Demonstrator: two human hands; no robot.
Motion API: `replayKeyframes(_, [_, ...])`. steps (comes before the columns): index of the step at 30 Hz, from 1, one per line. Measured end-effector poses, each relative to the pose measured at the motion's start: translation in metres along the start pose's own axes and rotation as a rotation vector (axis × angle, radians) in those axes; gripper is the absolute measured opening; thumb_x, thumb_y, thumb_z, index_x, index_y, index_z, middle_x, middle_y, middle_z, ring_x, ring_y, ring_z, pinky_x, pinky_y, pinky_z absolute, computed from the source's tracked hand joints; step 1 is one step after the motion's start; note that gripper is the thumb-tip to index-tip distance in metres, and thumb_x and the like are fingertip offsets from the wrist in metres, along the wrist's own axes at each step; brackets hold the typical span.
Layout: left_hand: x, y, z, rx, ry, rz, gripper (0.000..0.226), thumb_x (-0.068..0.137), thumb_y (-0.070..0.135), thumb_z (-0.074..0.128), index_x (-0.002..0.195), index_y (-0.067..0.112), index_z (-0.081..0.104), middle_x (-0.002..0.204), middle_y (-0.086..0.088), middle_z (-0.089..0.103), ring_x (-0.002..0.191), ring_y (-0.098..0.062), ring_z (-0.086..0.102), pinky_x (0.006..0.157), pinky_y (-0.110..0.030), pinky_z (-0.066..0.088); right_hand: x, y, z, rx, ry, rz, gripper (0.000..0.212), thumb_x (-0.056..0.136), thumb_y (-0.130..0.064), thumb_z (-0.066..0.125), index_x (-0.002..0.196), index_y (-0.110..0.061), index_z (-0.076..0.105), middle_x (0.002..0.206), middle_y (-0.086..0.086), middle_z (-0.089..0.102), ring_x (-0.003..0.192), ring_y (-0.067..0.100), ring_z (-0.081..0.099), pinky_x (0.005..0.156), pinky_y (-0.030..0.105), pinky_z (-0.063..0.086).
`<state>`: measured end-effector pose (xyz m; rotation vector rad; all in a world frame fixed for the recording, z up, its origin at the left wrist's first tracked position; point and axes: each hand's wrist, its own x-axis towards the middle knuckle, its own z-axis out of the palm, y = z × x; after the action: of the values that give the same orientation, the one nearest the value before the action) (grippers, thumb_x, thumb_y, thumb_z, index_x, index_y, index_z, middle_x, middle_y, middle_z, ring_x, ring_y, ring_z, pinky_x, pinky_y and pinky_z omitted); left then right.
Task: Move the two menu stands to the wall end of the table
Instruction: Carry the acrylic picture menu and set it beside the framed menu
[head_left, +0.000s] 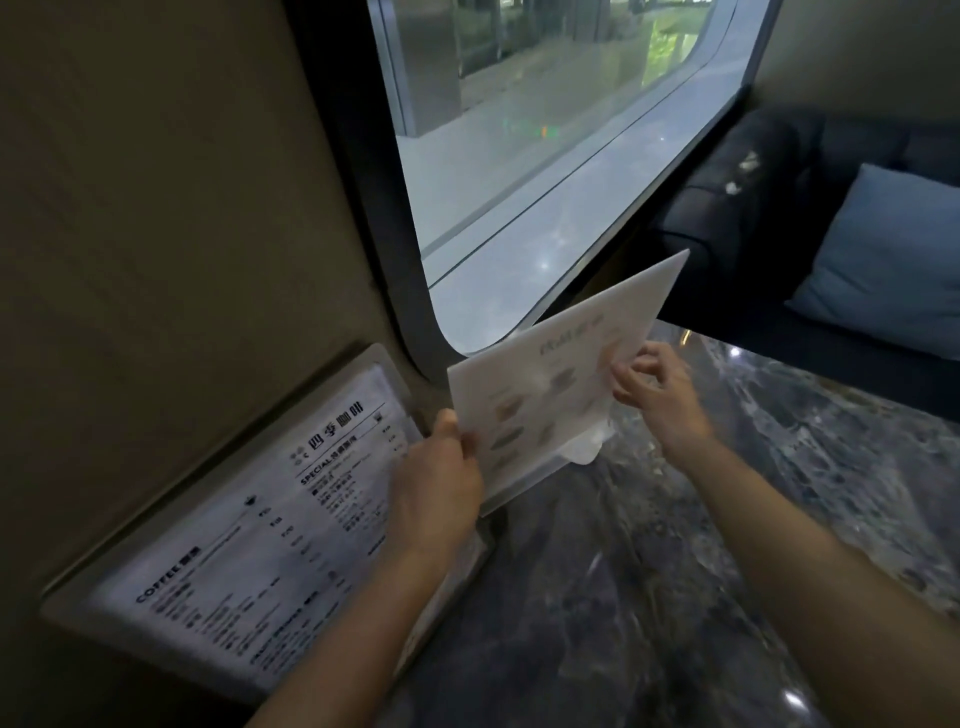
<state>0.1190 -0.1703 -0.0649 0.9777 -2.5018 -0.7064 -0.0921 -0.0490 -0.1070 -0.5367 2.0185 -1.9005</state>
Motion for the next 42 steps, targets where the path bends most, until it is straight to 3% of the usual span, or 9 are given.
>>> replayKeyframes(4, [0.0, 0.019, -0.04, -0.109, 0.227, 0.191, 0.006, 0.088, 0.02, 0.055, 0.089, 0.015, 0.052, 0.07, -0.011, 0.066, 0.062, -0.032, 0.061, 0.052, -0.039, 0.048, 0.009, -0.003, 0.009, 0.009, -0.048, 0.005, 0.018, 0.083, -0.019, 0.062, 0.097, -0.016, 0.05, 0.086, 0.003, 0.053, 0.088, 0.028, 0.059, 0.086, 0.047, 0.052])
replayKeyframes(7, [-0.003, 0.032, -0.06, -0.192, 0.308, 0.252, 0.01, 0.087, 0.02, 0.059, 0.094, 0.021, 0.052, 0.07, 0.001, 0.062, 0.062, -0.022, 0.061, 0.054, -0.041, 0.053, 0.017, -0.008, 0.02, 0.007, -0.085, -0.008, 0.013, 0.083, -0.021, 0.062, 0.09, -0.024, 0.051, 0.088, 0.003, 0.054, 0.089, 0.029, 0.06, 0.085, 0.045, 0.052])
replayKeyframes(12, [-0.001, 0.033, -0.066, -0.216, 0.33, 0.305, 0.001, 0.09, 0.015, 0.054, 0.089, 0.014, 0.055, 0.074, -0.011, 0.065, 0.066, -0.029, 0.061, 0.055, -0.05, 0.055, 0.03, -0.007, 0.035, 0.041, -0.136, 0.006, 0.011, 0.085, -0.022, 0.059, 0.088, -0.027, 0.05, 0.087, 0.002, 0.054, 0.081, 0.019, 0.058, 0.084, 0.042, 0.05])
replayKeyframes(16, [0.004, 0.031, -0.064, -0.266, 0.348, 0.295, 0.015, 0.09, 0.013, 0.053, 0.079, 0.003, 0.057, 0.071, -0.014, 0.064, 0.066, -0.033, 0.061, 0.058, -0.052, 0.056, 0.039, -0.007, 0.042, 0.038, -0.167, 0.008, 0.015, 0.085, -0.025, 0.059, 0.095, -0.02, 0.051, 0.087, -0.001, 0.057, 0.075, 0.012, 0.06, 0.068, 0.024, 0.054])
replayKeyframes(21, [0.01, 0.031, -0.067, -0.221, 0.375, 0.295, 0.014, 0.088, 0.017, 0.056, 0.079, 0.007, 0.06, 0.067, -0.005, 0.064, 0.059, -0.018, 0.053, 0.052, -0.043, 0.049, 0.044, -0.008, 0.052, -0.001, -0.189, 0.072, 0.025, 0.084, -0.037, 0.057, 0.103, -0.024, 0.048, 0.09, -0.008, 0.061, 0.068, 0.005, 0.063, 0.041, 0.009, 0.043])
replayKeyframes(26, [0.022, 0.023, -0.072, -0.187, 0.379, 0.245, 0.013, 0.088, 0.018, 0.058, 0.082, 0.007, 0.062, 0.078, -0.003, 0.07, 0.067, -0.023, 0.062, 0.058, -0.046, 0.054, 0.048, -0.008, 0.062, -0.019, -0.186, 0.128, 0.032, 0.082, -0.046, 0.057, 0.106, -0.029, 0.047, 0.093, -0.01, 0.062, 0.08, 0.008, 0.062, 0.055, 0.022, 0.039])
replayKeyframes(31, [0.024, 0.021, -0.073, -0.161, 0.395, 0.241, 0.011, 0.087, 0.019, 0.06, 0.087, 0.009, 0.064, 0.085, -0.002, 0.072, 0.073, -0.021, 0.066, 0.063, -0.047, 0.056, 0.047, -0.011, 0.065, -0.061, -0.208, 0.141, 0.04, 0.083, -0.048, 0.055, 0.116, -0.028, 0.043, 0.097, -0.011, 0.06, 0.081, 0.001, 0.059, 0.046, 0.01, 0.041])
replayKeyframes(38, [0.025, 0.018, -0.077, -0.109, 0.39, 0.277, 0.011, 0.087, 0.016, 0.06, 0.096, 0.012, 0.064, 0.083, -0.005, 0.07, 0.072, -0.021, 0.064, 0.063, -0.046, 0.056, 0.047, -0.01, 0.062, -0.109, -0.221, 0.133, 0.043, 0.086, -0.048, 0.05, 0.124, -0.031, 0.042, 0.094, -0.015, 0.057, 0.081, -0.004, 0.055, 0.057, 0.013, 0.039])
replayKeyframes(42, [0.025, 0.018, -0.077, -0.077, 0.356, 0.254, 0.013, 0.087, 0.018, 0.059, 0.099, 0.014, 0.061, 0.084, -0.004, 0.069, 0.073, -0.021, 0.064, 0.061, -0.046, 0.056, 0.045, -0.009, 0.06, -0.134, -0.264, 0.1, 0.049, 0.086, -0.047, 0.049, 0.13, -0.028, 0.039, 0.106, -0.003, 0.06, 0.089, -0.002, 0.055, 0.062, 0.012, 0.04])
